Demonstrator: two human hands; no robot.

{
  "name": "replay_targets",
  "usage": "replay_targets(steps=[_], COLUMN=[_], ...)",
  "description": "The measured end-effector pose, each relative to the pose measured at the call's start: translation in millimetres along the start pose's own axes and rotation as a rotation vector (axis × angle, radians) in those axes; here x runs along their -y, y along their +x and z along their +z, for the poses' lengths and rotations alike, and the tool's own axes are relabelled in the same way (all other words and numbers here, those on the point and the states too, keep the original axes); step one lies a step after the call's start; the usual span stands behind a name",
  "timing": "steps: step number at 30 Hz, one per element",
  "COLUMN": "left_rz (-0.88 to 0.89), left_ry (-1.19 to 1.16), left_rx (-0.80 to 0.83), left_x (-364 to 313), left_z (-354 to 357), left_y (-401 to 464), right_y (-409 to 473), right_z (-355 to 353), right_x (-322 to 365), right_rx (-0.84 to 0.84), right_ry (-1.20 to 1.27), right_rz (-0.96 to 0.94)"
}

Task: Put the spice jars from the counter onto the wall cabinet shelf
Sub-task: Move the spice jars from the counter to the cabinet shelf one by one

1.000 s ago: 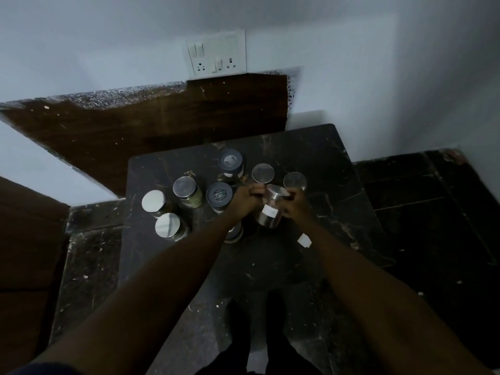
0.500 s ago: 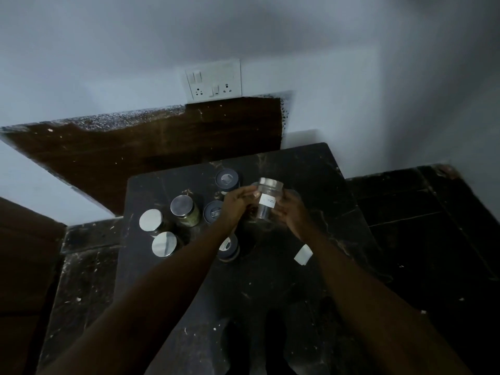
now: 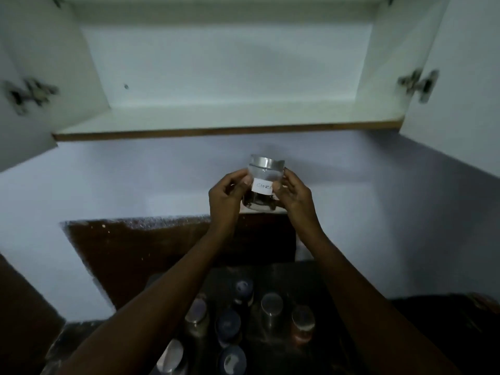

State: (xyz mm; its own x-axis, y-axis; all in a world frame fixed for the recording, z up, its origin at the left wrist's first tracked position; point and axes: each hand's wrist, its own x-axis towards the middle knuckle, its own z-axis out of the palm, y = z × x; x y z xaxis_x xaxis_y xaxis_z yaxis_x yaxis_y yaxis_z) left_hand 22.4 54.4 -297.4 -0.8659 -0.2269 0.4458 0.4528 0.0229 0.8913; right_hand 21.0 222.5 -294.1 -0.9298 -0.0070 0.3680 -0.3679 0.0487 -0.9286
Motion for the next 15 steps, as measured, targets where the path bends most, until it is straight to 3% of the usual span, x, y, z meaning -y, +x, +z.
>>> replay_targets(steps=[7,15], left_rz=[0.223,0.292], left_ry=[-0.051,-0.062], left_rx=[-0.089,-0.188], left_x=[-109.6,-178.0], left_z=[-21.5,-58.4], left_y=[79.0,153.9], right_y=[74.4,149.7], right_z=[37.5,93.5], right_x=[110.0,184.6], right_rx=[0.001,0.051], right_ry=[0.033,0.036], right_rz=[-0.232,-0.293])
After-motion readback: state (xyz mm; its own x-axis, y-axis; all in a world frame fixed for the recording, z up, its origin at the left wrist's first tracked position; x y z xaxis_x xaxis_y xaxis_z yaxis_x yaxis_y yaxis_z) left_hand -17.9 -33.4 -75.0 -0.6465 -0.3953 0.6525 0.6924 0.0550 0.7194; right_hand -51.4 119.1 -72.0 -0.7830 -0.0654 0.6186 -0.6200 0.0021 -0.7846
